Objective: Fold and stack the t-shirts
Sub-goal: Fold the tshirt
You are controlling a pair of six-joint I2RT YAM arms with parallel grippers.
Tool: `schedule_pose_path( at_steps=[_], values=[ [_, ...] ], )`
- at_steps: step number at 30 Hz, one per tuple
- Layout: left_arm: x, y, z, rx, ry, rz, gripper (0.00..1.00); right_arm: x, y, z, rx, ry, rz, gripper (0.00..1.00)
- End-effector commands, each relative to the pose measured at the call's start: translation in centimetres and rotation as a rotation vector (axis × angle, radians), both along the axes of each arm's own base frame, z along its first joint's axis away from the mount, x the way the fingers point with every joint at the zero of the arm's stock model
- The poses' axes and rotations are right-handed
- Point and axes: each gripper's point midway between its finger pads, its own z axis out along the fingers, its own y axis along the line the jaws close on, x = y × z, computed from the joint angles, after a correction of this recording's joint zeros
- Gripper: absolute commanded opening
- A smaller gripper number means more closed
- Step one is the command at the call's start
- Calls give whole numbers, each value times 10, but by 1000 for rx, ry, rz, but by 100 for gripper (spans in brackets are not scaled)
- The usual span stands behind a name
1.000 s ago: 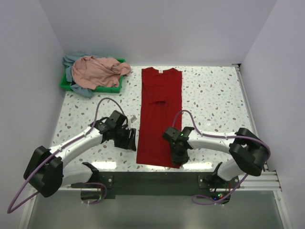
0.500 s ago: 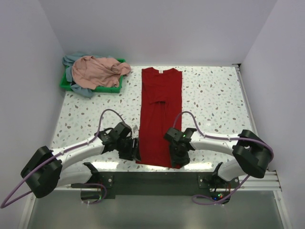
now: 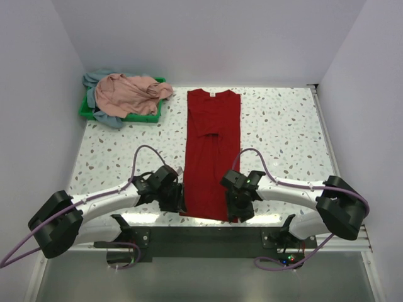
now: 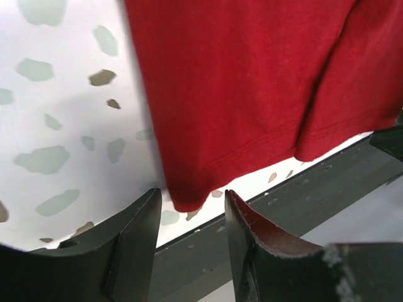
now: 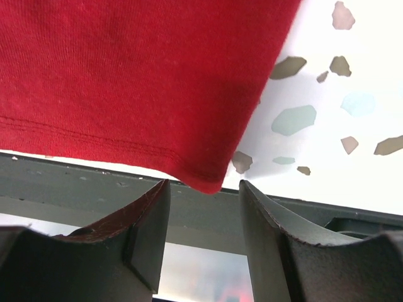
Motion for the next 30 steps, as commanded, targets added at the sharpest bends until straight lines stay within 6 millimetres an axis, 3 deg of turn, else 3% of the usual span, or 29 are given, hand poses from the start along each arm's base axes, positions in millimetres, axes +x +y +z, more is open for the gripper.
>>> schedule_pose_path(
  at_steps=[1, 11, 22, 24, 27, 30],
  values=[
    [-3, -6, -5, -5, -6, 19, 49, -3, -5, 2, -4, -6, -26, 52],
    [-9, 1, -18, 37, 7, 36, 30, -2, -1, -4, 14, -7, -23, 47],
    [-9, 9, -17, 77, -12, 41, 12, 3, -5, -6, -4, -36, -15, 18],
    [-9, 5, -16, 52, -11, 33, 1, 4, -5, -5, -3, -38, -9, 10],
    [-13, 0, -16, 18, 2, 19, 0, 5, -6, -5, -9, -37, -11, 0],
    [-15, 3, -16, 30, 12, 29, 0, 4, -8, -2, -18, -37, -14, 0]
  ],
)
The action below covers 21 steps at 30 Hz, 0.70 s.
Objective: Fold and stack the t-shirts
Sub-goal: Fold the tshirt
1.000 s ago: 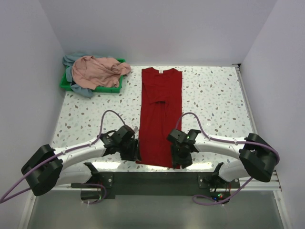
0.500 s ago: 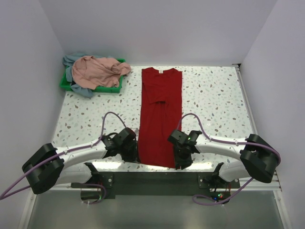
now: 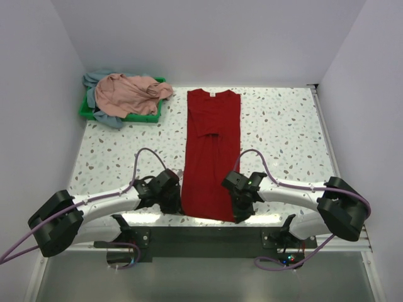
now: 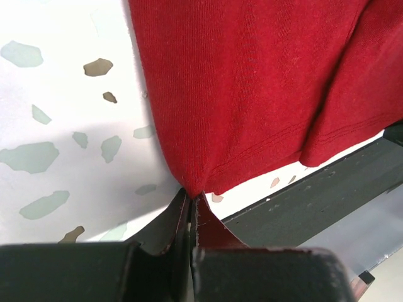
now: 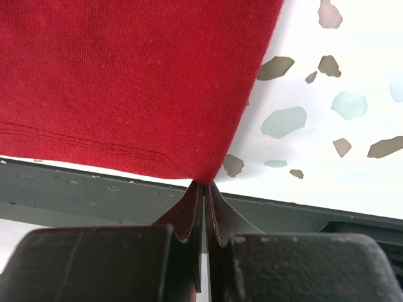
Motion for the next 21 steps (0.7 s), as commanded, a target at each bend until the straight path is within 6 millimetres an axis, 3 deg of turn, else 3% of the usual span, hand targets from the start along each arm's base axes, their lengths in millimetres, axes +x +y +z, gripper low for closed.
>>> schedule_pose_path(
  at_steps=[1, 13, 21],
  values=[
    [-6, 9, -5, 29, 6, 10, 0, 5, -4, 2, -16, -25, -9, 0],
    [2, 0, 14, -31, -32, 40, 0, 10, -3, 18, -2, -66, -24, 0],
    [26, -10, 54, -62, -129, 89, 0, 21, 4, 40, 31, -116, -42, 0]
  ],
)
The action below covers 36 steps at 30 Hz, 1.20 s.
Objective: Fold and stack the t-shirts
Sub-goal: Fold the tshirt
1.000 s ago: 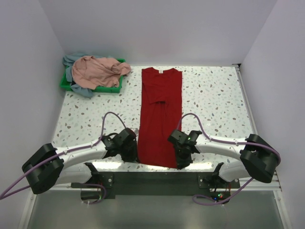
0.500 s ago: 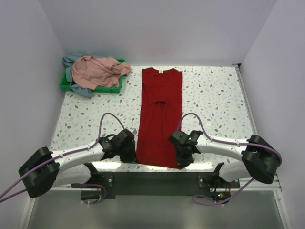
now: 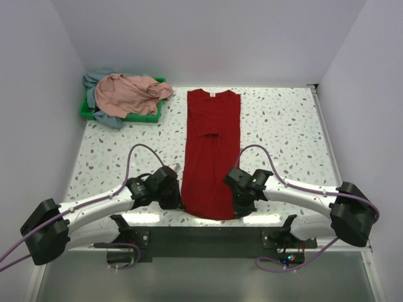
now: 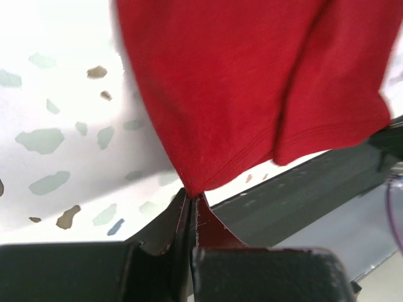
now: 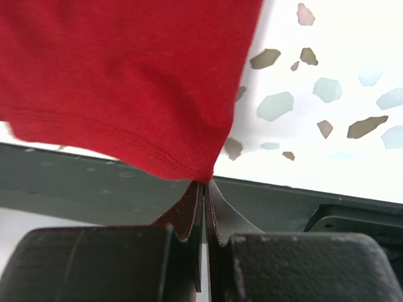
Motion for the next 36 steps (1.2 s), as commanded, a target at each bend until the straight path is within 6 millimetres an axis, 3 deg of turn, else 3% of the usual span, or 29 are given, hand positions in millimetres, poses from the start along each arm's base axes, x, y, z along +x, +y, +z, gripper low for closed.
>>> schedule_pose_path(
  at_steps=[1, 7, 12, 20, 22, 23, 27, 31, 32, 36],
  values=[
    [22, -12, 35, -50, -97, 47, 0, 16, 10, 28, 43, -68, -37, 0],
    [39, -18, 55, -39, -153, 69, 0, 47, 8, 58, 31, -185, -83, 0],
    [67, -26, 73, -11, -246, 63, 0, 78, 3, 64, 48, -206, -144, 0],
    [132, -35, 94, -47, -321, 41, 0, 130, 3, 72, 10, -246, -123, 0],
    [147, -36, 91, -34, -334, 21, 0, 148, 1, 74, -1, -256, -128, 0],
    [156, -41, 99, -50, -353, 12, 0, 154, 1, 73, -5, -257, -129, 0],
    [188, -46, 93, -15, -355, -32, 0, 190, -4, 74, -13, -271, -156, 0],
    [224, -37, 94, -24, -365, -1, 0, 229, -1, 79, -15, -297, -156, 0],
    [233, -38, 93, -38, -363, -1, 0, 236, -2, 70, -34, -277, -154, 0],
    [257, -37, 87, -71, -363, -1, 0, 278, -8, 74, -48, -304, -187, 0]
  ],
)
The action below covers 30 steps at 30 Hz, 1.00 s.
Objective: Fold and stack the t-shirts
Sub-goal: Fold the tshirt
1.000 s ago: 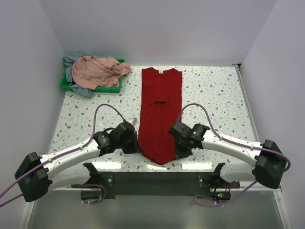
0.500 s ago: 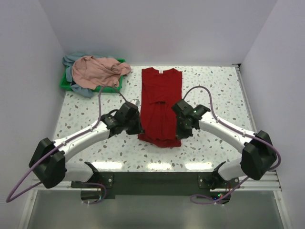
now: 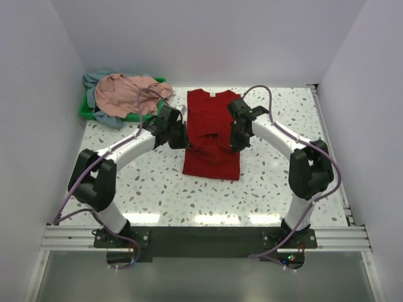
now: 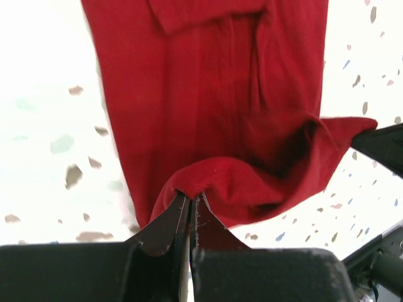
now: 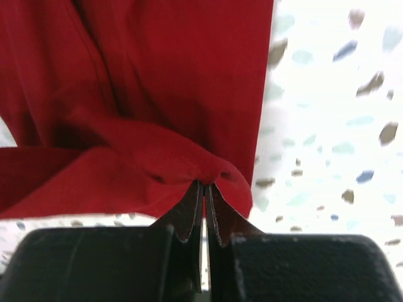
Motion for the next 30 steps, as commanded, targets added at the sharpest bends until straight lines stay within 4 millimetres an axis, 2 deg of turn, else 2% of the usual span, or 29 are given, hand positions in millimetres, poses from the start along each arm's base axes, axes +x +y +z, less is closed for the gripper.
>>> schedule_pose_path(
  at_steps=[1, 3, 4, 5, 7, 9, 10, 12, 20, 25, 27, 28, 30],
  values=[
    [37, -10, 22, -76, -97, -52, 0, 40, -8, 11, -26, -66, 4, 0],
    [45, -12, 13, -82, -84, -64, 0, 57, -12, 8, -29, -67, -14, 0],
    [53, -12, 16, -89, -95, -60, 0, 60, -13, 7, -30, -62, -16, 0],
    [57, -12, 9, -88, -83, -62, 0, 66, -16, 6, -30, -61, -25, 0],
    [67, -8, 10, -90, -90, -48, 0, 77, -16, 1, -27, -58, -27, 0],
    [74, -3, 6, -91, -89, -30, 0, 87, -16, 1, -22, -63, -32, 0],
    [76, -2, 5, -90, -90, -27, 0, 90, -18, -8, -33, -46, -35, 0],
    [81, -1, 1, -104, -87, -26, 0, 98, -18, -5, -37, -53, -35, 0],
    [92, 4, -15, -118, -69, -13, 0, 107, -25, -15, -51, -37, -52, 0],
    [99, 9, -24, -113, -59, -2, 1, 112, -27, -13, -48, -47, -62, 0],
    [103, 9, -24, -122, -69, -3, 10, 115, -26, -11, -47, -52, -63, 0],
    [106, 9, -22, -121, -76, 0, 26, 115, -26, -12, -48, -49, -67, 0],
    [110, 12, -22, -114, -83, 5, 27, 118, -26, -9, -46, -55, -69, 1]
  ],
)
